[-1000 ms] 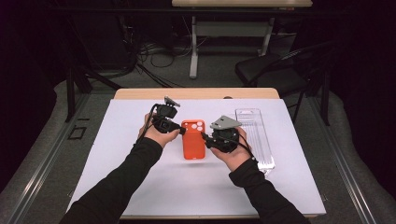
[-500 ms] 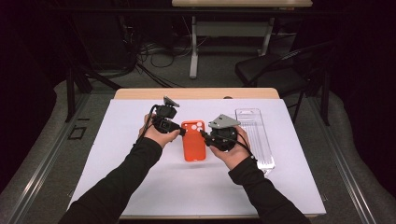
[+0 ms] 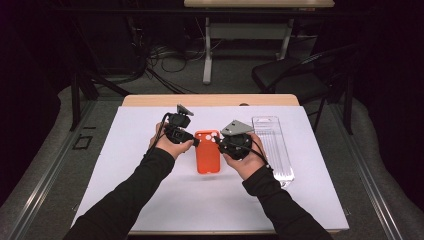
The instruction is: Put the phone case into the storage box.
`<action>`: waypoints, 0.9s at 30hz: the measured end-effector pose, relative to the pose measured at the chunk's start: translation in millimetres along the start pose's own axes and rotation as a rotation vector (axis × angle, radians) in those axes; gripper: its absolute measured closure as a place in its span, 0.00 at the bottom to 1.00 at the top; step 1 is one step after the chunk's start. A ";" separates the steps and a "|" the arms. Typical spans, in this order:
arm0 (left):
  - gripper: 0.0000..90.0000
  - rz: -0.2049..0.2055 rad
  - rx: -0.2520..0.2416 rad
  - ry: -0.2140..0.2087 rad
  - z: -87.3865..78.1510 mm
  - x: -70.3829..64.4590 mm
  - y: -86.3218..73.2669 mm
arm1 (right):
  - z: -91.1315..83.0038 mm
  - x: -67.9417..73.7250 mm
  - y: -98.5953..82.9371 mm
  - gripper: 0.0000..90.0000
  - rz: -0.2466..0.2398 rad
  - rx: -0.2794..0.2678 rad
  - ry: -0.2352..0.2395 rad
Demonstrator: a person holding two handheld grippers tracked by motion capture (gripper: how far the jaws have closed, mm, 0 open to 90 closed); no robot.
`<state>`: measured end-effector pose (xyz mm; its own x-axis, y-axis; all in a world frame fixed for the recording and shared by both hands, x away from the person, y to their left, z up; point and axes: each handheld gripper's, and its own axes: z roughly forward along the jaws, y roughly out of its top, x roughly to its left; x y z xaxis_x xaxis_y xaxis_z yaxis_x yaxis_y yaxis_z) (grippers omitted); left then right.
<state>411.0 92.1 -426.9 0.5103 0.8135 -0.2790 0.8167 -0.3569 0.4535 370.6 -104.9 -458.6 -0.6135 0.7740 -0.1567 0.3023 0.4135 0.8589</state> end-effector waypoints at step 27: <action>0.94 0.015 0.005 0.017 1.6 -3.3 -0.6 | 1.4 2.1 11.4 0.89 0.004 0.038 -0.002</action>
<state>409.2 88.8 -427.6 0.5182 0.8155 -0.2577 0.8102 -0.3715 0.4534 373.8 -97.8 -449.8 -0.6105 0.7769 -0.1540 0.3327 0.4280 0.8403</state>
